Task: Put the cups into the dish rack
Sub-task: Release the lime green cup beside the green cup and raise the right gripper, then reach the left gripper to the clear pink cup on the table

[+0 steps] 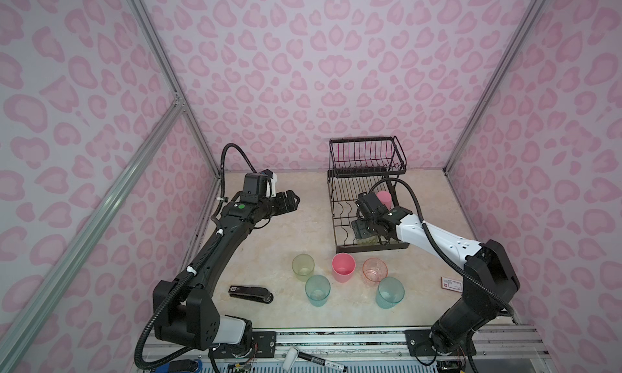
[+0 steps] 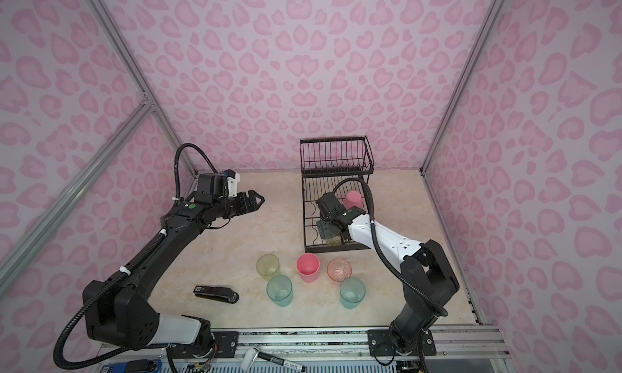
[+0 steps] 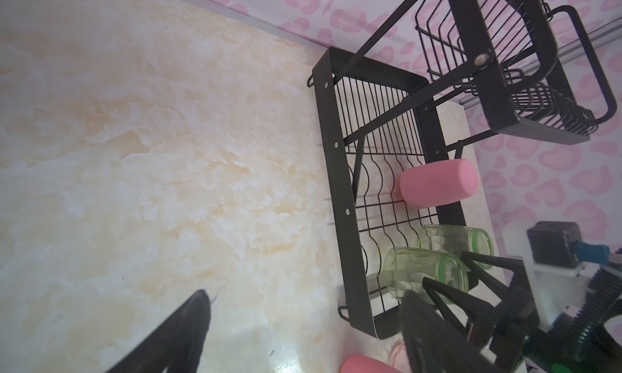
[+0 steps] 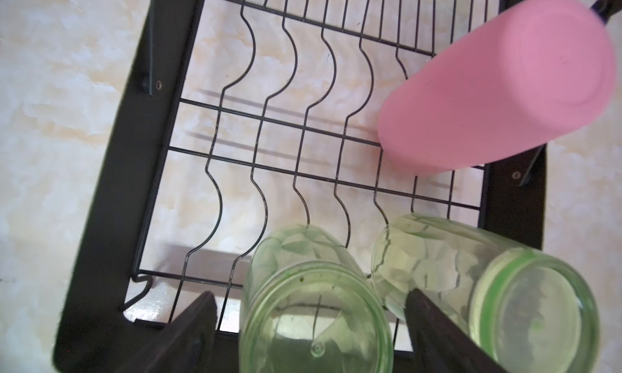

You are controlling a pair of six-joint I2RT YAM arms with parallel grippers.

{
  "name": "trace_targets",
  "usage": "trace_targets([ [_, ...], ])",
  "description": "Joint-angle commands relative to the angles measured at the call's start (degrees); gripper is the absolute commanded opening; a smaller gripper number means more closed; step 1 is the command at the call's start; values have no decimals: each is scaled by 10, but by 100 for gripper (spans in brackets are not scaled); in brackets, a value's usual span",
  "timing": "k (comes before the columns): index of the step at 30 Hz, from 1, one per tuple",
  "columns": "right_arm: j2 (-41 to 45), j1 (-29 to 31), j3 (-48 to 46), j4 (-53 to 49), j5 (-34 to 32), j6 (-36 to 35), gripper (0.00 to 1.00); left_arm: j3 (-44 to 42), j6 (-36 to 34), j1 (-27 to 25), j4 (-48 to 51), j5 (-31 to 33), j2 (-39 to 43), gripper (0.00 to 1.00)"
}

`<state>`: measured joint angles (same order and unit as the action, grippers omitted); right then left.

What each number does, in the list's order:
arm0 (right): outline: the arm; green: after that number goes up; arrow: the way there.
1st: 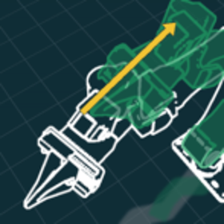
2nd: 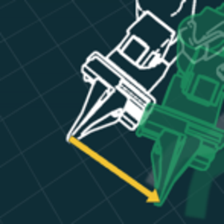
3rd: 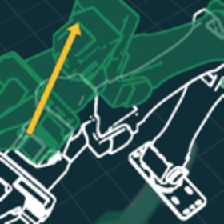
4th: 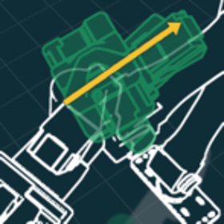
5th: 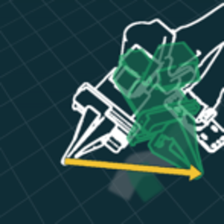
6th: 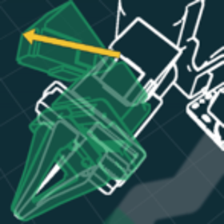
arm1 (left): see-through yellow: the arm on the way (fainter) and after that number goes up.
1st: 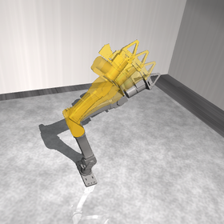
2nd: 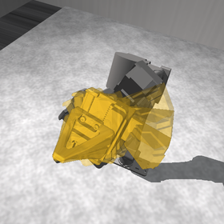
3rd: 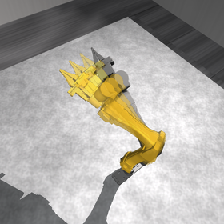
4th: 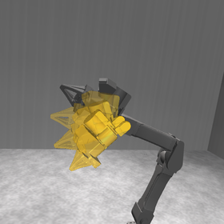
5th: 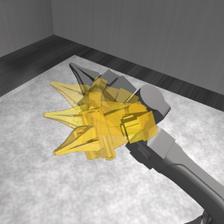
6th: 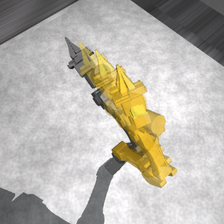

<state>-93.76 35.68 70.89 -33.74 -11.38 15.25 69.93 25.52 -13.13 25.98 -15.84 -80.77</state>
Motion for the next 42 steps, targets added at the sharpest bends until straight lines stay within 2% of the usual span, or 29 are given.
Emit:
trace_targets([
  [1, 16, 0, 4, -4, -8, -6, 89, -2, -6, 1, -1, 8, 0, 90],
  [9, 81, 2, -9, 13, -12, -6, 88, -10, -3, 1, 18, 23, 9, 89],
  [18, 170, -18, -72, 79, -11, 17, 82, -14, -27, -17, 67, 47, 27, 85],
  [22, 188, -73, -94, 76, 45, 50, 77, -2, -64, -64, 90, 71, 36, 82],
  [26, 222, -107, -122, 87, 71, 81, 75, 8, -105, -128, 98, 71, 42, 80],
  [36, 306, -220, -192, 116, 156, 156, 68, 56, -247, -324, 126, 65, 3, 71],
  [39, 319, -253, -213, 125, 183, 170, 67, 68, -273, -358, 125, 56, -18, 65],
  [42, 326, -278, -230, 131, 207, 179, 65, 88, -298, -385, 127, 48, -38, 64],
])
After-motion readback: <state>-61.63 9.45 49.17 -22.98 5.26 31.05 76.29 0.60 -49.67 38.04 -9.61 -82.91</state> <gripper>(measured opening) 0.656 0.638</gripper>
